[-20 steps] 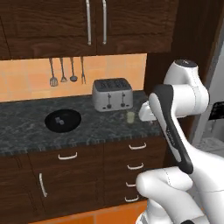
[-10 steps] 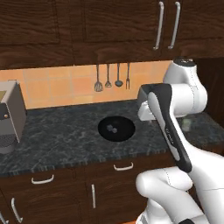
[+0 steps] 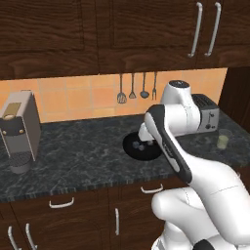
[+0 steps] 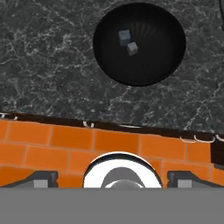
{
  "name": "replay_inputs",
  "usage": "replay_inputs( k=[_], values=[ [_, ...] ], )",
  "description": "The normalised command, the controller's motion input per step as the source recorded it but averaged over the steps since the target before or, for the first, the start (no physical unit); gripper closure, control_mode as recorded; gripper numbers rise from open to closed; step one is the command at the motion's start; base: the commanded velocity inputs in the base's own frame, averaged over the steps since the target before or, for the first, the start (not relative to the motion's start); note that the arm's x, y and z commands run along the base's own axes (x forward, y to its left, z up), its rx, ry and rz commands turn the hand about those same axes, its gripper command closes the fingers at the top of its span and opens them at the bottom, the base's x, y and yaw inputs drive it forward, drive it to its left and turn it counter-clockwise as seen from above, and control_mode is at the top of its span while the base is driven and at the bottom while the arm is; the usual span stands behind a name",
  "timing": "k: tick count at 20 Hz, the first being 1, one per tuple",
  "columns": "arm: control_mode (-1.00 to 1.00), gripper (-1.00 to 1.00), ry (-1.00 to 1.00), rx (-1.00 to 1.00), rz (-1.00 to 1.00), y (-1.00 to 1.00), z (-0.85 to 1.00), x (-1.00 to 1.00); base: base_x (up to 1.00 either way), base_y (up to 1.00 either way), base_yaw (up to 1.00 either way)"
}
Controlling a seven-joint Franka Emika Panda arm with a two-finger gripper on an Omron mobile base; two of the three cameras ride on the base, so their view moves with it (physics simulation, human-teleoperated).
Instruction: Grab a lemon wedge from the fridge and one ice cube from the ice bowl, and put them in the glass of lemonade.
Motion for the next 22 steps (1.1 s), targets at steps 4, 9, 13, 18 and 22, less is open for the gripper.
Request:
replay_inputs(
  k=[4,9,13,18,22],
  values=[
    [-1.0,-1.0,0.0,0.03,0.08,-0.16,-0.37,1.0,0.0,0.0,0.0],
    [-1.0,-1.0,0.0,0.01,0.05,-0.12,-0.35,0.93,0.0,0.0,0.0],
    [-1.0,-1.0,0.03,-0.01,0.0,-0.02,-0.41,0.48,0.0,0.0,0.0],
    [-1.0,-1.0,0.15,0.0,-0.01,0.0,-0.18,0.08,0.0,0.0,0.0],
    [-1.0,-1.0,0.07,-0.02,0.0,0.0,-0.42,0.24,0.0,0.0,0.0]
  ],
)
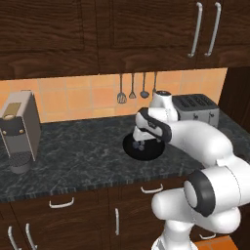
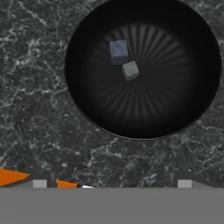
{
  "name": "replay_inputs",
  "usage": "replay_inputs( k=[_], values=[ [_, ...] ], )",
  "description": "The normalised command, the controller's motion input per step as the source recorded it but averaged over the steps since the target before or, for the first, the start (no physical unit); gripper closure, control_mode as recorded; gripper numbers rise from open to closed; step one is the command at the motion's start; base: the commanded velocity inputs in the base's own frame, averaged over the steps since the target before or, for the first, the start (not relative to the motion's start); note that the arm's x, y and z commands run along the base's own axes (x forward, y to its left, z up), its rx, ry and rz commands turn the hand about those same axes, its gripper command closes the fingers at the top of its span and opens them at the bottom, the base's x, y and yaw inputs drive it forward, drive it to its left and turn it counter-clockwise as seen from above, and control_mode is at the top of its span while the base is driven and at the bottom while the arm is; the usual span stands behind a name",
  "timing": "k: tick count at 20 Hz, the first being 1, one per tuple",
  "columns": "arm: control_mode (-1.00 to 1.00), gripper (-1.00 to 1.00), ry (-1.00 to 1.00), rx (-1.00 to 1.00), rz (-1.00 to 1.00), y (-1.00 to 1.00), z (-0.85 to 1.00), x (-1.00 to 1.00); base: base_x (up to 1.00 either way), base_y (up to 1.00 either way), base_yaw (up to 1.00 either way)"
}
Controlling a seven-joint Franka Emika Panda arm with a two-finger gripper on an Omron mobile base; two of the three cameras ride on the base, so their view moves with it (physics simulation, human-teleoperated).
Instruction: Grab a lemon wedge from the fridge and one ice cube from the ice bowl, and put them in the glass of lemonade.
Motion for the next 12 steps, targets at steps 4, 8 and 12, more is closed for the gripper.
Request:
replay_inputs(
  k=[4,8,12],
  values=[
    [-1.0,-1.0,0.0,-0.04,-0.01,0.0,-0.46,0.35,0.0,0.0,0.0],
    [-1.0,-1.0,-0.02,-0.05,0.0,0.0,-0.22,0.3,0.0,0.0,0.0],
    [-1.0,-1.0,0.0,-0.03,0.0,0.0,-0.26,0.19,0.0,0.0,0.0]
  ],
)
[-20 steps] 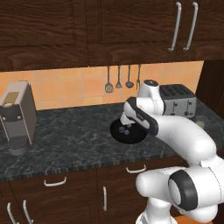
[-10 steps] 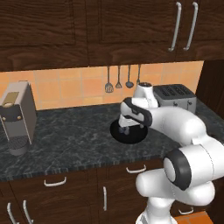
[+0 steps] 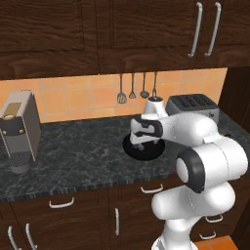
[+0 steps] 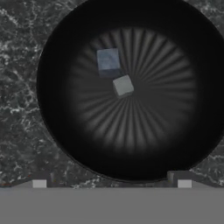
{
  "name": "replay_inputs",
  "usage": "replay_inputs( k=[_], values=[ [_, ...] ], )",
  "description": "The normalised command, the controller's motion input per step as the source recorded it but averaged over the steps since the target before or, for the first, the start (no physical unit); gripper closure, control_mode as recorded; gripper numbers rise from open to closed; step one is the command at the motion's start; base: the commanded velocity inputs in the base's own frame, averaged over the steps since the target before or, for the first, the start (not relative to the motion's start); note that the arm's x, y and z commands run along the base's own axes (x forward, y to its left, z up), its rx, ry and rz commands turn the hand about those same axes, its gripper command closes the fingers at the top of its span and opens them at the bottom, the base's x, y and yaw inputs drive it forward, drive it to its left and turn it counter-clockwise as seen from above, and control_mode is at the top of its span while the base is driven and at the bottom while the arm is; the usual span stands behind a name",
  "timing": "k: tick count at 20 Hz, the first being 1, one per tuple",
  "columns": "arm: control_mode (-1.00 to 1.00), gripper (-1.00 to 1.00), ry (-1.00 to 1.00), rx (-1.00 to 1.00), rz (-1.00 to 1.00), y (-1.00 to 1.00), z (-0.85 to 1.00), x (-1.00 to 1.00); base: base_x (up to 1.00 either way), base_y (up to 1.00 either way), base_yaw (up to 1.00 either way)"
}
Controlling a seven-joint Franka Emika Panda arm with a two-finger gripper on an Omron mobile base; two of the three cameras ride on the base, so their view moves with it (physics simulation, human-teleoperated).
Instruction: Grab a lemon wedge from the fridge and one ice cube from the ice bowl, and put them in the glass of lemonade.
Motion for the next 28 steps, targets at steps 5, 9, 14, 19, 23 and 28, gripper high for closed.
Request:
replay_inputs(
  k=[5,9,14,19,23,28],
  values=[
    [-1.0,-1.0,0.0,0.0,0.0,0.0,-0.18,0.08,0.0,0.0,0.0],
    [-1.0,-1.0,-0.02,0.0,0.0,0.04,-0.03,0.1,0.0,0.0,0.0],
    [-1.0,-1.0,0.0,0.0,0.0,0.02,0.0,0.64,0.0,0.0,0.0],
    [-1.0,-1.0,0.0,0.0,0.0,0.0,-0.09,0.44,0.0,0.0,0.0],
    [-1.0,-1.0,0.0,0.0,0.0,0.0,-0.47,0.0,0.0,0.0,0.0],
    [-1.0,-1.0,0.0,0.0,0.0,-0.04,-0.5,0.0,0.0,0.0,0.0]
  ],
)
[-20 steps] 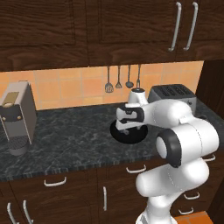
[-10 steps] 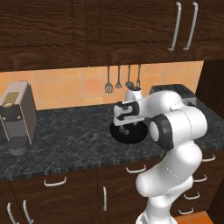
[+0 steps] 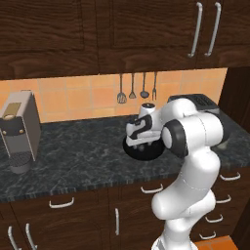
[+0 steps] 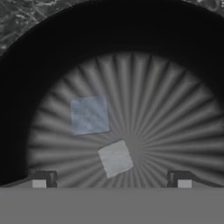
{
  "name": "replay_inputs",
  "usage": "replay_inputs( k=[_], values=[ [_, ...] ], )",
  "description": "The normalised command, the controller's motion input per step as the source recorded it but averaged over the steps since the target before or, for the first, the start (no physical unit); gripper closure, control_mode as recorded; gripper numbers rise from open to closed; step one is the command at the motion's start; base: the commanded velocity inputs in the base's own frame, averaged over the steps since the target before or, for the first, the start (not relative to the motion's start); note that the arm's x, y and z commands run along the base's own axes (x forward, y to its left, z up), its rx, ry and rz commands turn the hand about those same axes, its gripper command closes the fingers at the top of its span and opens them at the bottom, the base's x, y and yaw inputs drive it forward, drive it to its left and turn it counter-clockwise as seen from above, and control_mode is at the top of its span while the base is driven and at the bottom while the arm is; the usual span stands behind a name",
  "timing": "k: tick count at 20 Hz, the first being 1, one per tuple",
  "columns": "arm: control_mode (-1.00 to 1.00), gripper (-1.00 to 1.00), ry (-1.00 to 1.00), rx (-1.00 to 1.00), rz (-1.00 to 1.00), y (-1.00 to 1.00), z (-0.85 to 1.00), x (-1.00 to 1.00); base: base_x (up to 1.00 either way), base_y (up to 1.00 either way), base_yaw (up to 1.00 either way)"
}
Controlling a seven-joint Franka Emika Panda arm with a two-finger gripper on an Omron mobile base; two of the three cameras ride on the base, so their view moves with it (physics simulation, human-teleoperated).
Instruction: Grab a lemon wedge from the fridge and one ice cube from the ice bowl, and put them in the glass of lemonade.
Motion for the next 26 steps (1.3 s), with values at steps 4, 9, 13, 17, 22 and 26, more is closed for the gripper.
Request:
replay_inputs(
  k=[4,9,13,17,22,26],
  values=[
    [-1.0,-1.0,0.0,0.0,0.0,-0.04,-0.32,0.0,0.0,0.0,0.0],
    [-1.0,-1.0,0.0,0.0,0.0,0.0,-0.09,0.02,0.0,0.0,0.0],
    [-1.0,-1.0,0.0,0.0,0.0,0.0,-0.01,0.0,0.0,0.0,0.0],
    [-1.0,-1.0,0.0,0.0,0.0,0.0,-0.12,0.06,0.0,0.0,0.0],
    [-1.0,-1.0,0.0,0.0,0.0,0.0,-0.04,0.13,0.0,0.0,0.0],
    [-1.0,-1.0,0.0,0.0,0.0,0.0,-0.28,0.0,0.0,0.0,0.0]
  ],
)
